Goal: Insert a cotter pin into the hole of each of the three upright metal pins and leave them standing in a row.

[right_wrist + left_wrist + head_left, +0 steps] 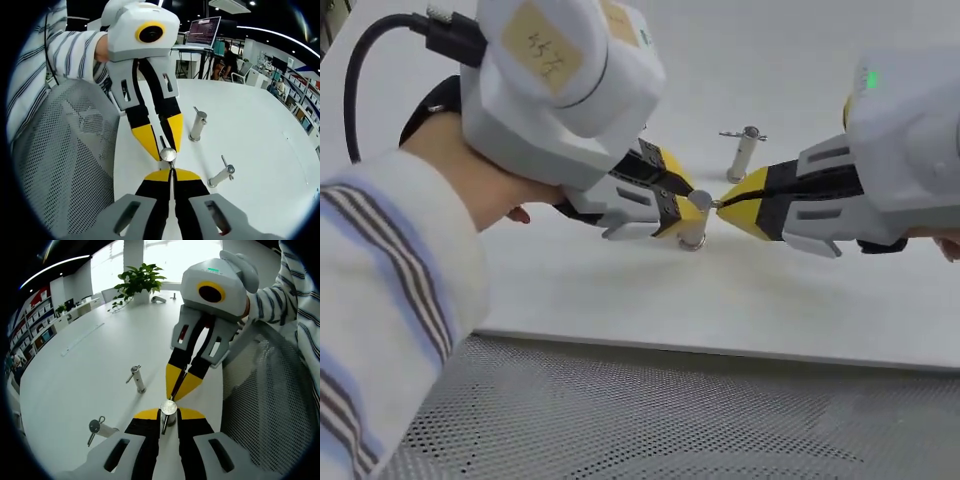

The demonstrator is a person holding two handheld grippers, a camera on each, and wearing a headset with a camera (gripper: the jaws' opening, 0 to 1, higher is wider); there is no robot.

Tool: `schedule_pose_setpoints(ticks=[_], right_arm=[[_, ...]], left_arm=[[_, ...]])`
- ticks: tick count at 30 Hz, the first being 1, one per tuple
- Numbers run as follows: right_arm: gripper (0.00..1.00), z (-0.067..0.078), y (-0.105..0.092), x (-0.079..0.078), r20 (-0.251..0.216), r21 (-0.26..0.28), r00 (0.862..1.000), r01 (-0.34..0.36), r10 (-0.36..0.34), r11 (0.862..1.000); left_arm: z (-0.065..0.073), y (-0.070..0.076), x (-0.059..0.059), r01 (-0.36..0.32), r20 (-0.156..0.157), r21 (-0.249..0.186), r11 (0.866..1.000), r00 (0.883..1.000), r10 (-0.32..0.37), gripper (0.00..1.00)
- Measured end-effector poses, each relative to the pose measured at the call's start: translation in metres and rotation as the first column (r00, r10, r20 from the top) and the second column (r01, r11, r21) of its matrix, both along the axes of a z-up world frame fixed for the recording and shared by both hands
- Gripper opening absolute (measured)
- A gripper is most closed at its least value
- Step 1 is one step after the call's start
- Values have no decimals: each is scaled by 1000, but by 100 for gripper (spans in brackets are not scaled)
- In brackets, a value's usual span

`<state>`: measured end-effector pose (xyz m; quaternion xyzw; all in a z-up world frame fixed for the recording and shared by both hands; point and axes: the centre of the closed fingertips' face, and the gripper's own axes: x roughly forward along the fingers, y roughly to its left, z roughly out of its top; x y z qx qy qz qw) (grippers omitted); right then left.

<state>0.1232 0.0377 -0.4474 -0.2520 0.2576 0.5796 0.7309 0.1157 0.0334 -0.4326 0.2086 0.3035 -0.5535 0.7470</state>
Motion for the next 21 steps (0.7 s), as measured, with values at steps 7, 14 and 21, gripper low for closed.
schedule_pose_setpoints(ticks=[7,14,21], right_arm=[[2,-1,-3,1,-18,23,999,33,-32,999],[9,-7,-2,-4,-87,111,995,58,-49,992],[22,-18,5,-8,-99,115,995,27,-16,993]], left_arm=[[6,2,-1,-28,-1,-59,998,1000,28,10],[14,18,-6,-84,-46,-153,985,996,78,29],[21,36,-3,-216,-58,-253,943,976,208,60]])
